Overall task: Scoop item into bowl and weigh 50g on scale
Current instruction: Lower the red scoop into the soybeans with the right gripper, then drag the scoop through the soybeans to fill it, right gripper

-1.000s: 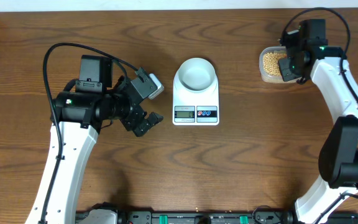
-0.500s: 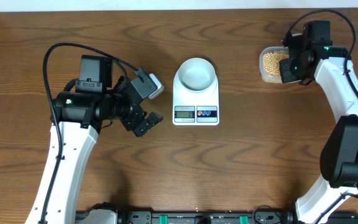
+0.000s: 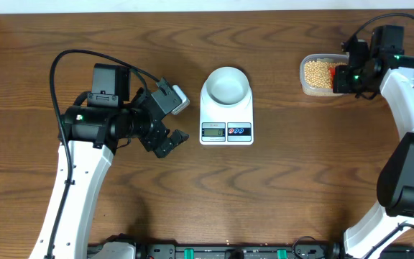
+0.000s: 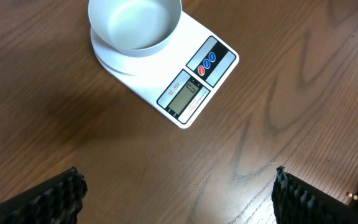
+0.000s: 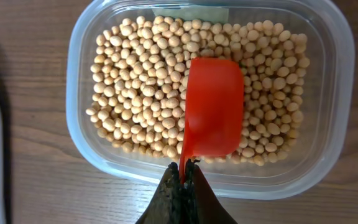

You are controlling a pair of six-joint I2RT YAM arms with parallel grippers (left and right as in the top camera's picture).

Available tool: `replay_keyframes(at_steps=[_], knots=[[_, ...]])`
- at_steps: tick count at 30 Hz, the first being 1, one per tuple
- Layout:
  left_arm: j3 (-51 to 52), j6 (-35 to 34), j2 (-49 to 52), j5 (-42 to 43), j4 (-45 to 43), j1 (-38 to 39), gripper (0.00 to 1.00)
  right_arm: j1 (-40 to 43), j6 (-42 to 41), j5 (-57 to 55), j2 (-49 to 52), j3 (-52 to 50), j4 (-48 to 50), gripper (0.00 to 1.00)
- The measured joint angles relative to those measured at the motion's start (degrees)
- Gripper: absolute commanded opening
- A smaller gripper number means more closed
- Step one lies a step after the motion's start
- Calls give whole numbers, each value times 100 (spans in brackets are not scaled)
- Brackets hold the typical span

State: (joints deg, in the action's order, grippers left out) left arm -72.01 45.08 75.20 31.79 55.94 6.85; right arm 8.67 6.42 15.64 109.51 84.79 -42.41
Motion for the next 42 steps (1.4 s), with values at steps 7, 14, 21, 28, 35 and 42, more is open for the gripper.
replay_keyframes(at_steps=[7,14,21,28,35,42], knots=[[0,0,0,0,0,0,98,50,-63,286,2,0,-22,1],[0,0,0,0,0,0,98,87,-374,400,2,0,-20,1],[0,0,0,0,0,0,98,98,-752,422,0,0,-17,1],[0,0,0,0,0,0,98,144,-1075,522,0,0,-11,1],[0,0,0,2,0,0,98,179,-1180,588,2,0,-11,1],[0,0,0,0,0,0,98,498,-1207,1021,2,0,-7,1]])
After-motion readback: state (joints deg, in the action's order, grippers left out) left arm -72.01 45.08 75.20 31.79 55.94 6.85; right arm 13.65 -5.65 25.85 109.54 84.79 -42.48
